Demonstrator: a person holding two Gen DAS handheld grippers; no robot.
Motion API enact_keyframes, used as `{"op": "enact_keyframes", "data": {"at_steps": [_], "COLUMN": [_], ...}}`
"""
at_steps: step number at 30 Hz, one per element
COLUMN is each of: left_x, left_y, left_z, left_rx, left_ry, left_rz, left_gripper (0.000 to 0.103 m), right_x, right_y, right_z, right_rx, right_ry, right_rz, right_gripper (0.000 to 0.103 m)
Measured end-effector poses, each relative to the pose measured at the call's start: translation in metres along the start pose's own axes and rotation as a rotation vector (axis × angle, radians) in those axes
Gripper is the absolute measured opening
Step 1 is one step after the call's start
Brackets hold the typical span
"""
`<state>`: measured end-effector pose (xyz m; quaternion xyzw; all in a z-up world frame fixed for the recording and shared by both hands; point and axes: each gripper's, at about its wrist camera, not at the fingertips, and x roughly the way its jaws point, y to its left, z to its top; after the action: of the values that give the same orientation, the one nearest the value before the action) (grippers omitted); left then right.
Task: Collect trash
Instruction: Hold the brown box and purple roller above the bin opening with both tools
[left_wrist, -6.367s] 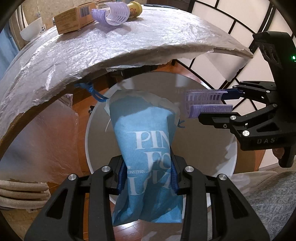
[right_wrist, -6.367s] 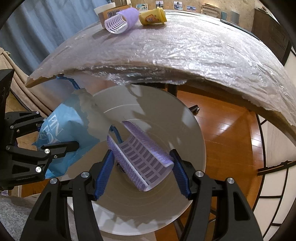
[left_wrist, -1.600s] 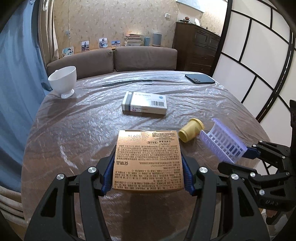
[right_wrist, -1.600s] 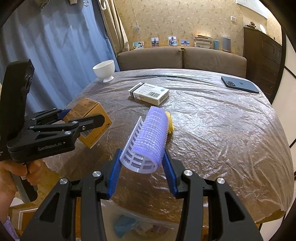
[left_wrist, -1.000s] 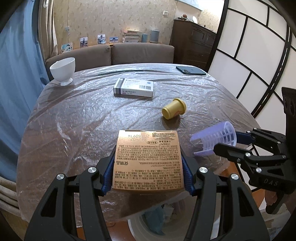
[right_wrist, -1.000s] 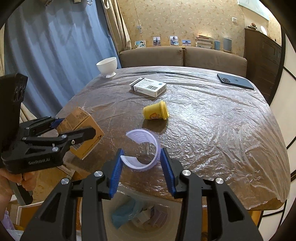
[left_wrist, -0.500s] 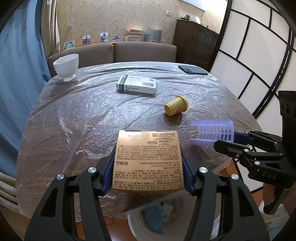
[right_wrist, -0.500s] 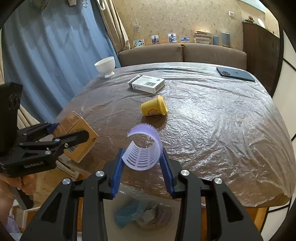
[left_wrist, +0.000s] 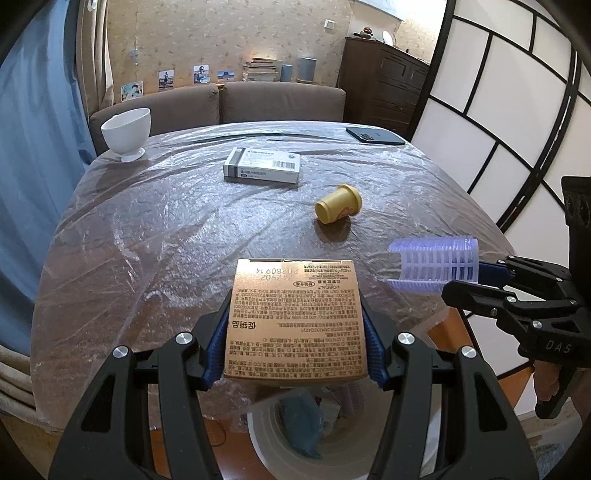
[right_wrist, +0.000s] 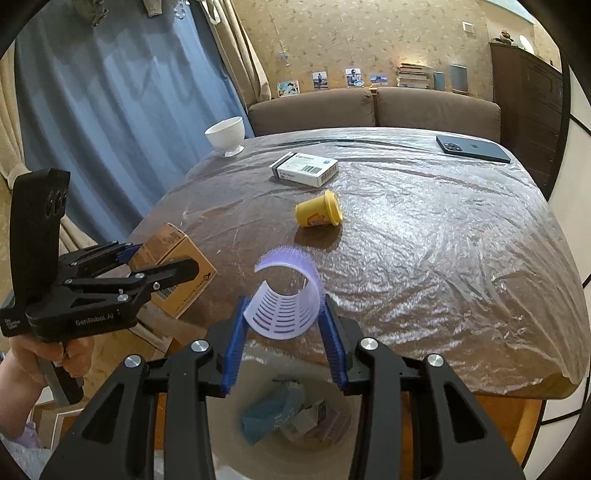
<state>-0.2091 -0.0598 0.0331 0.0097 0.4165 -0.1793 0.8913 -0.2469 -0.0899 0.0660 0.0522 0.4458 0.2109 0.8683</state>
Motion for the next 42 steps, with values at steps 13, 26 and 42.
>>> {"op": "enact_keyframes", "data": {"at_steps": [13,26,42], "left_x": [-0.011,-0.006,0.023], "left_y": [-0.016,-0.032,-0.037], "left_z": [-0.025,-0.058,-0.086], "left_rx": [0.017,0.062,0.079], "left_ry": [0.055,0.133,0.216], "left_rz": [-0.054,-0.067,-0.049], "left_gripper": [0.06,0.06,0.06], "right_x": [-0.019,-0.017,0.008], "right_y": [0.01,0.014,0.012], "right_z": [-0.023,-0.052,-0.076], "right_rx": [-0.022,-0.042,-0.061], "right_ry": [0.036,0.133,0.223], "right_rz": [0.042,0.063,0.037], "right_gripper": [0.038,0.038,0.038]}}
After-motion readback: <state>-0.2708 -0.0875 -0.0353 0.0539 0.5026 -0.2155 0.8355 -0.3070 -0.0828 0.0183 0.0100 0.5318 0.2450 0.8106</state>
